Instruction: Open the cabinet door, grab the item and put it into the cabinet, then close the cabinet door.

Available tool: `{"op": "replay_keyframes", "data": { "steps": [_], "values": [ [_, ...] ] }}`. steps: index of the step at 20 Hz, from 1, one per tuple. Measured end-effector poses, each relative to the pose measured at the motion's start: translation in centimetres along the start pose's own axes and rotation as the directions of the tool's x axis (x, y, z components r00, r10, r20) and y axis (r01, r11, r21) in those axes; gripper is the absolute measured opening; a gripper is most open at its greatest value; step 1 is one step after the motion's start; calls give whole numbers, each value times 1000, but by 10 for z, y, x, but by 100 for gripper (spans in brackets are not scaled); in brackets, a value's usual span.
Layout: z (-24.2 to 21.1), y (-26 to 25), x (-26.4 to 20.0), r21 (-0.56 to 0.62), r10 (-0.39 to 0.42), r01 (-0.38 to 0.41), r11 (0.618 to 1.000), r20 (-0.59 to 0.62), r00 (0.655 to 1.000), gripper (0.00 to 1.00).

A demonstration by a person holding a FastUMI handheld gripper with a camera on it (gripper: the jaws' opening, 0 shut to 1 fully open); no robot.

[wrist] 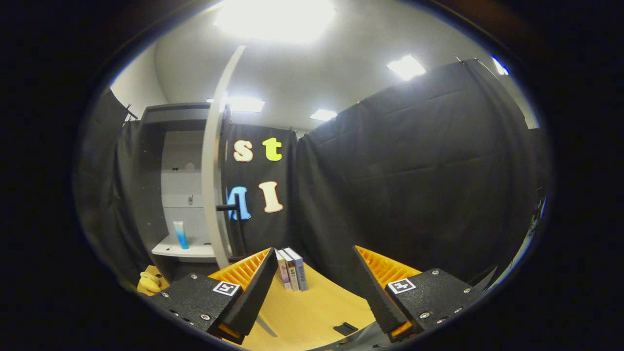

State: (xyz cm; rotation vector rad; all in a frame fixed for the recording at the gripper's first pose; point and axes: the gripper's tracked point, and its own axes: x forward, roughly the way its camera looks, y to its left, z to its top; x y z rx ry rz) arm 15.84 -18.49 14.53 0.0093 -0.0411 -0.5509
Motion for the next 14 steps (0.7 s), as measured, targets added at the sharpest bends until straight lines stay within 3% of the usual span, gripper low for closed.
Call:
{"op": "replay_keyframes", "data": {
  "steps": [8, 14],
  "values": [
    [-9, -30, 87, -3, -163, 163, 987, 2, 987, 94],
    [-27, -8, 119, -42, -163, 161, 986, -49, 985, 94]
  ]
}}
